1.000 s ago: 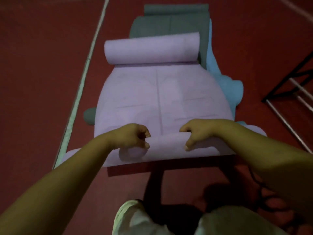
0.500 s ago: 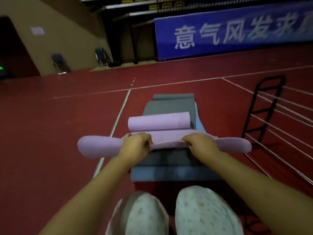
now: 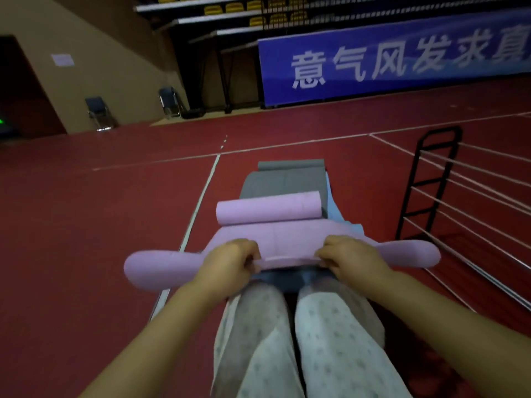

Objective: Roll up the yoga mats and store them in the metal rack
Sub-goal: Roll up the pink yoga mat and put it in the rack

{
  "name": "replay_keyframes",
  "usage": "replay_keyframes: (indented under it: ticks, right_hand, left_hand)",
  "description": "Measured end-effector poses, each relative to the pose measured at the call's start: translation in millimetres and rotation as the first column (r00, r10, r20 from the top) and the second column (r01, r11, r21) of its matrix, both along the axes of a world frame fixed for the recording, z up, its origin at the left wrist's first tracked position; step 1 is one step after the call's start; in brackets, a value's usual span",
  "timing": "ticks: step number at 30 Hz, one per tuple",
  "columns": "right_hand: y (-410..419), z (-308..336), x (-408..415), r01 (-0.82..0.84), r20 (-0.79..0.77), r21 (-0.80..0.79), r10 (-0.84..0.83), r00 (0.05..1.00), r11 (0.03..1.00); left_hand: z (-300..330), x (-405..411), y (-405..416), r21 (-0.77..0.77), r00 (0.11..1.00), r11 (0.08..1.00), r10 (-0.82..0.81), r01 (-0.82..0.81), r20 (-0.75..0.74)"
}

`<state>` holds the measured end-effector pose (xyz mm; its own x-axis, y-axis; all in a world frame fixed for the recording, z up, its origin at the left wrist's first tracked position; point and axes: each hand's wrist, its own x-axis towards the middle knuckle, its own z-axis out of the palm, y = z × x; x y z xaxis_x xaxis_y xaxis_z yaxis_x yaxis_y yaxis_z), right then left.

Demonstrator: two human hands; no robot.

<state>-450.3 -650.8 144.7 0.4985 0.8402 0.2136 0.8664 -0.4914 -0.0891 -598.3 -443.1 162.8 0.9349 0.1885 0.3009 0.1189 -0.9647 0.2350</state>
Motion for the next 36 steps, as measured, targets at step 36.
replay_keyframes:
  ticks: [36]
  right_hand:
    - [4, -49, -56, -0.031, 0.192, 0.319, -0.032, 0.981, 0.947]
  left_hand:
    - [-39, -26, -14, 0.076, 0.998, 0.996, 0.051, -0.050, -0.019]
